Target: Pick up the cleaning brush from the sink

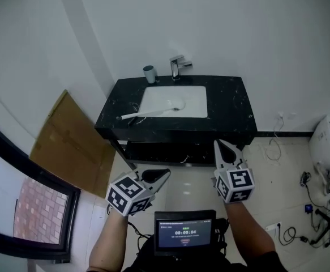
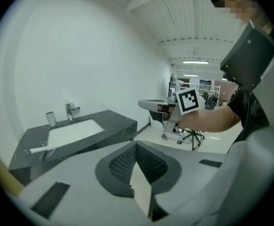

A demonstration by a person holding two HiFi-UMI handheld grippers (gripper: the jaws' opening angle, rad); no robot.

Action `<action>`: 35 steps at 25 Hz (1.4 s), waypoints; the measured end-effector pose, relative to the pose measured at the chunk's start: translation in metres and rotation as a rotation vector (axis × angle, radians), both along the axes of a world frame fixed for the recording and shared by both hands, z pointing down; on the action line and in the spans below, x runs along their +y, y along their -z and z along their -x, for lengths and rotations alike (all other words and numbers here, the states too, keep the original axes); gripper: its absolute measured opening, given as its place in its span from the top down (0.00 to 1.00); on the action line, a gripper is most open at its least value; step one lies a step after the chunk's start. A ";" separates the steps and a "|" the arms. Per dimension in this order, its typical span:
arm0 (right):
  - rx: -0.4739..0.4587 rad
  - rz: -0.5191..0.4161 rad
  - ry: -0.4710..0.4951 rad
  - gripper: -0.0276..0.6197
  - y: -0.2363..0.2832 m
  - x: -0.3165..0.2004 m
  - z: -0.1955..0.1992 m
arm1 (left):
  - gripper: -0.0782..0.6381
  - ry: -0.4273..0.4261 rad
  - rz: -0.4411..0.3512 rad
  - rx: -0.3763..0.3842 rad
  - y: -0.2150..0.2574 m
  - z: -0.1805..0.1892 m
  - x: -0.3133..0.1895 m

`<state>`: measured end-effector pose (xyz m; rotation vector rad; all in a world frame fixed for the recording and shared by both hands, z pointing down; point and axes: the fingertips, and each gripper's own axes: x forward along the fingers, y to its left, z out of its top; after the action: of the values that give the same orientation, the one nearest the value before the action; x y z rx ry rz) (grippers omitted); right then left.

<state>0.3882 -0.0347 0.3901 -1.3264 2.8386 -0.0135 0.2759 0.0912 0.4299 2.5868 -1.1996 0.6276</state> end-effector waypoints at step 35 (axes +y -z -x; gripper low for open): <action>0.003 0.211 -0.090 0.90 0.023 -0.357 0.466 | 0.91 0.340 -0.374 0.147 0.106 0.575 -0.408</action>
<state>-0.0779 -0.3920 0.3675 -1.4907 2.8418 -0.3187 -0.2989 -0.3169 0.3239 2.5528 -1.7916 0.1508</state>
